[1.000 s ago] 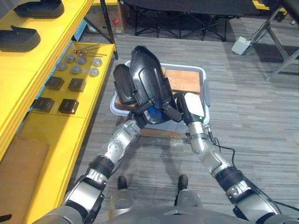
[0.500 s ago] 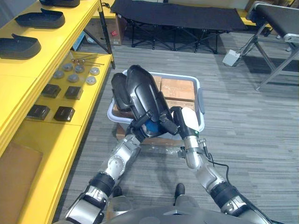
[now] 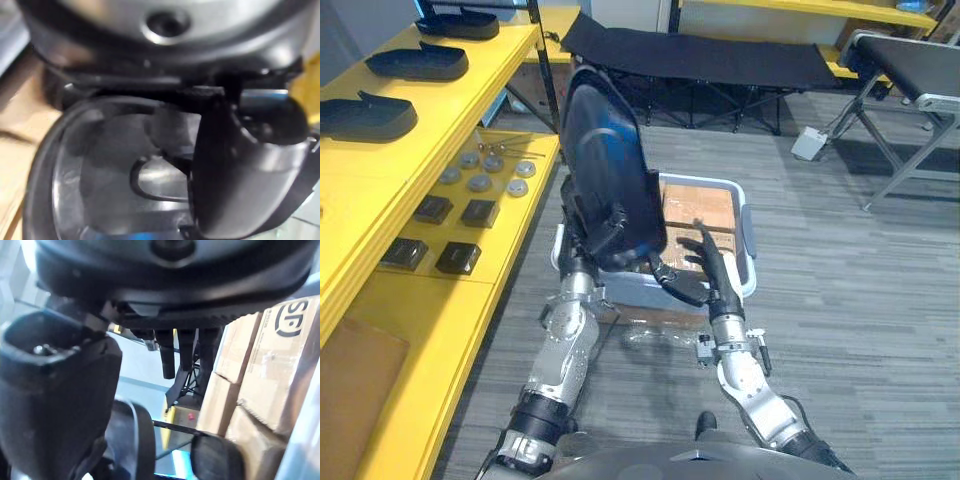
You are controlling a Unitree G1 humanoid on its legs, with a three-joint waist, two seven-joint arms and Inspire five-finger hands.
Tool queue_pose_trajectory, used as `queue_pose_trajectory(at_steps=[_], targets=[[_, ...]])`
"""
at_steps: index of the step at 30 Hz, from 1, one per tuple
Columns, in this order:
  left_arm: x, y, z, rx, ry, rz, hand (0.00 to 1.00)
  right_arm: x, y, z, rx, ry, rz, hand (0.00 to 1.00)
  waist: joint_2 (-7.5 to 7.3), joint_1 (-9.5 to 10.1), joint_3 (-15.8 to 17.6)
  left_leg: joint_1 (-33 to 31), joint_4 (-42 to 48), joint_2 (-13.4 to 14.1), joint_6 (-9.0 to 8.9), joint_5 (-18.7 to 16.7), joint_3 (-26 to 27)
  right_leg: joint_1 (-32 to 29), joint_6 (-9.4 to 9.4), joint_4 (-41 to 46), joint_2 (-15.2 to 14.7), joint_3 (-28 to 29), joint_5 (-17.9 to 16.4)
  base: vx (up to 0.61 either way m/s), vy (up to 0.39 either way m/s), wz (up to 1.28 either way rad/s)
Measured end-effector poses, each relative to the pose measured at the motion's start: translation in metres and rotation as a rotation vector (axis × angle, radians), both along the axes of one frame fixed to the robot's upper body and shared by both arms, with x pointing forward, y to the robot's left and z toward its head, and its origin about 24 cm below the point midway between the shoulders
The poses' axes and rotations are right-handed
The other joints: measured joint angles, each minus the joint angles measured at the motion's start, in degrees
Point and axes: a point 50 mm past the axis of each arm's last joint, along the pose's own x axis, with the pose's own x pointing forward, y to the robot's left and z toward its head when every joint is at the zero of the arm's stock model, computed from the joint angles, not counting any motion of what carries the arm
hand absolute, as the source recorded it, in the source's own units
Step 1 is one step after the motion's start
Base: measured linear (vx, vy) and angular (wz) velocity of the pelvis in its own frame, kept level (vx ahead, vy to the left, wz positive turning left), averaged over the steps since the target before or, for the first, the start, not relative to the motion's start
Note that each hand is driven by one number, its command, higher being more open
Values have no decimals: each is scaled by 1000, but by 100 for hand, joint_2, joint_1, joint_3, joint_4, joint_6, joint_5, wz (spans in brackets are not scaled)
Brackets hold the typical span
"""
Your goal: Walk over and take three plastic housings, then place them on the shelf
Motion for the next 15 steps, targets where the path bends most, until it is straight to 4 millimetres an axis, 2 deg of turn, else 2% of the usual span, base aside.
queue_pose_trajectory(at_steps=[2,4,6,11,15], targets=[[-7,17,7,179,-54,95,0,-1,-18,12,191,-43,-19,100,49,-14,-46,39,-11,-1,-2,-2,31,15,-12,0,0,3,-9,-22,8,-6],[-12,28,6,268,-62,159,0,-2,-33,19,279,-79,-45,100,69,-21,-105,39,-19,-1,-1,-1,56,-8,-17,-1,0,9,-24,-30,4,-6],[-25,39,-3,331,-28,244,0,-9,-52,20,329,-92,-83,100,98,-106,-226,47,-52,-1,-2,-1,98,-41,-15,-2,0,33,-36,-21,6,-8],[-45,51,-16,342,31,339,0,-39,-74,9,347,-45,-126,100,138,-182,-273,61,-104,1,-13,6,245,-159,-17,-8,14,163,-42,-10,7,-15],[-54,55,-17,216,37,360,0,-51,-78,-3,376,38,-165,100,142,-310,-276,75,-105,1,-20,-6,288,-176,-17,-10,15,195,-42,-14,8,-5]])
